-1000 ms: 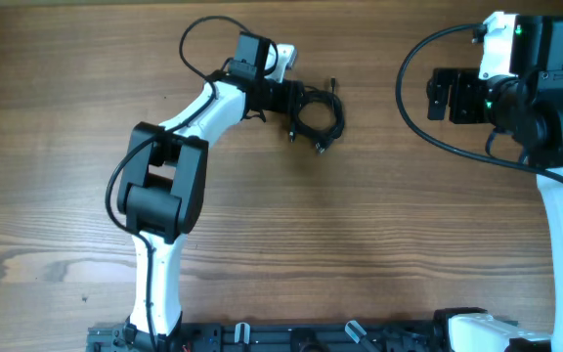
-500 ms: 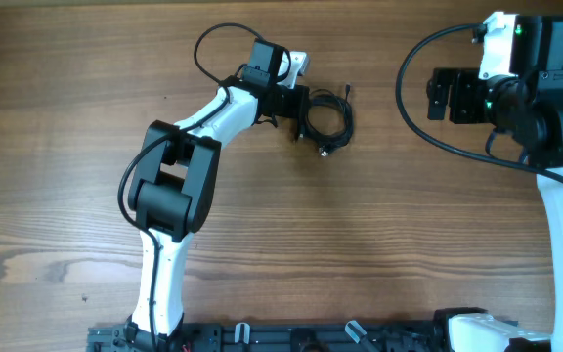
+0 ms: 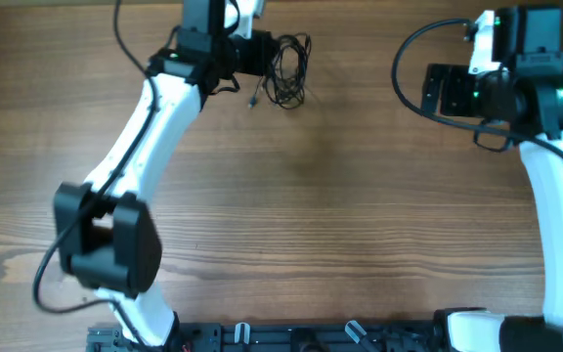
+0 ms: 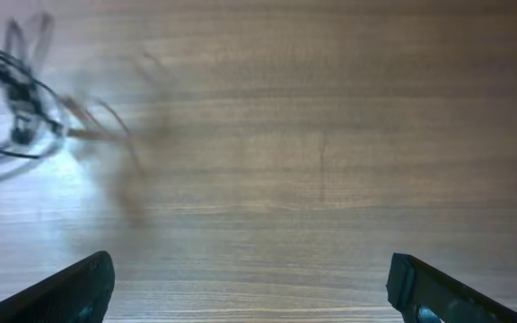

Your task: Untangle cables

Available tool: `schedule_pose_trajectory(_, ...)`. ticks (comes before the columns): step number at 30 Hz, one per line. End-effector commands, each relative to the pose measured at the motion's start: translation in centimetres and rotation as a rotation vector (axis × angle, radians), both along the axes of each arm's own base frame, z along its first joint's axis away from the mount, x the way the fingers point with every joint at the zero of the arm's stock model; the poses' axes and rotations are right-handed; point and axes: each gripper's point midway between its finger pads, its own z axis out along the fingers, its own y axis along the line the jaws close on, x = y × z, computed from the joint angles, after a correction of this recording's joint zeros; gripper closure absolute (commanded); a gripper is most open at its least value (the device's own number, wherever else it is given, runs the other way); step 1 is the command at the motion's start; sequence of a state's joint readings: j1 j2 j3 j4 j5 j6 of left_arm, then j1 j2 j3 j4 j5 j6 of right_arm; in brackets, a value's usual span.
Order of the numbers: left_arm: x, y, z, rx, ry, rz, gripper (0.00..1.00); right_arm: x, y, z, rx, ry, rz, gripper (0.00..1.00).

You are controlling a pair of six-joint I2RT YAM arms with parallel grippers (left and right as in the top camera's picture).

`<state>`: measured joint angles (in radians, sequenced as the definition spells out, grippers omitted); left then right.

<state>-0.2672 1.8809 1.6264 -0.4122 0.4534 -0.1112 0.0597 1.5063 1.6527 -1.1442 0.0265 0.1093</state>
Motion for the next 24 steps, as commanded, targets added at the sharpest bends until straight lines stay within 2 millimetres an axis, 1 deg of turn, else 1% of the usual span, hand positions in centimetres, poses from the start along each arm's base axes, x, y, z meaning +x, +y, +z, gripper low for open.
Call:
schedule_pose_trajectory(1,-2.9,-0.3,9.1,-0.083,-0.163,-0.05,0.96,0.7,1.4,-1.7,0.086,0.035,0.023,0.0)
schedule_pose_trajectory(3,-4.3,-0.2,12.1,-0.107,-0.218,-0.062,0.96,1.0,1.8,-1.5,0.105,0.022,0.037,0.0)
schedule_pose_trajectory(4,-4.2,0.7,13.1,-0.087,-0.25,-0.015,0.96,1.0,1.8,-1.5,0.105,0.019,0.037,0.0)
schedule_pose_trajectory(5,-3.4,2.1,13.3,-0.054,-0.258,0.086,0.96,1.0,2.0,-1.5,0.116,0.021,0.046,0.0)
schedule_pose_trajectory(6,-3.0,2.9,12.8,-0.037,-0.242,0.141,0.96,0.9,2.8,-1.4,0.154,0.023,0.074,0.0)
schedule_pose_trajectory(7,-3.1,2.3,10.6,-0.033,-0.164,0.109,0.96,0.9,3.8,-1.2,0.19,0.019,0.122,0.0)
schedule_pose_trajectory(8,-3.6,1.5,9.1,-0.041,-0.108,0.065,0.96,1.0,4.3,-1.0,0.216,0.009,0.14,0.0)
schedule_pose_trajectory(9,-4.1,0.3,6.4,-0.034,-0.018,0.023,0.96,1.3,4.7,-0.7,0.236,-0.005,0.152,0.0)
schedule_pose_trajectory(10,-4.3,-0.6,2.9,0.009,0.074,0.013,0.96,1.4,5.1,-0.4,0.257,-0.014,0.166,0.0)
schedule_pose_trajectory(11,-4.3,-1.4,1.1,0.025,0.112,0.001,0.96,1.3,5.4,-0.4,0.271,-0.013,0.176,0.0)
schedule_pose_trajectory(12,-4.2,-2.4,1.7,0.002,0.097,-0.004,0.96,1.1,5.4,-0.5,0.269,-0.005,0.175,0.0)
schedule_pose_trajectory(13,-4.2,-2.9,3.6,-0.019,0.049,-0.011,0.96,1.1,5.2,-0.6,0.26,0.001,0.17,0.0)
schedule_pose_trajectory(14,-4.2,-3.0,7.0,-0.015,-0.048,0.014,0.96,0.9,4.9,-0.8,0.246,0.009,0.162,0.0)
schedule_pose_trajectory(15,-3.9,-1.5,10.4,0.06,-0.177,0.129,0.96,0.8,4.4,-1.1,0.22,0.019,0.143,0.0)
schedule_pose_trajectory(16,-3.6,0.1,11.6,0.113,-0.223,0.25,0.96,0.8,4.2,-1.1,0.211,0.022,0.136,0.0)
schedule_pose_trajectory(17,-3.0,5.1,12.2,0.212,-0.25,0.618,0.96,0.9,3.6,-1.2,0.186,0.019,0.111,0.0)
schedule_pose_trajectory(18,-3.2,8.0,11.1,0.292,-0.235,0.803,0.96,1.1,3.0,-1.3,0.171,0.016,0.064,0.0)
schedule_pose_trajectory(19,-3.5,7.9,10.4,0.321,-0.212,0.788,0.96,1.2,3.0,-1.2,0.173,0.012,0.06,0.0)
schedule_pose_trajectory(20,-4.3,2.6,8.8,0.291,-0.159,0.417,0.96,1.2,3.6,-1.0,0.189,0.005,0.099,0.0)
schedule_pose_trajectory(21,-6.3,-1.9,9.6,0.166,-0.158,0.117,0.96,1.2,4.9,-0.7,0.221,-0.009,0.2,0.0)
schedule_pose_trajectory(22,-7.6,-4.2,11.1,0.057,-0.171,-0.031,0.96,1.0,5.9,-0.3,0.248,-0.022,0.273,0.0)
schedule_pose_trajectory(23,-7.5,-4.4,14.2,-0.113,-0.173,-0.028,0.96,0.7,7.2,0.1,0.284,-0.035,0.361,0.0)
schedule_pose_trajectory(24,-6.0,-2.1,14.5,-0.163,-0.12,0.158,0.96,0.7,7.1,0.1,0.287,-0.032,0.352,0.0)
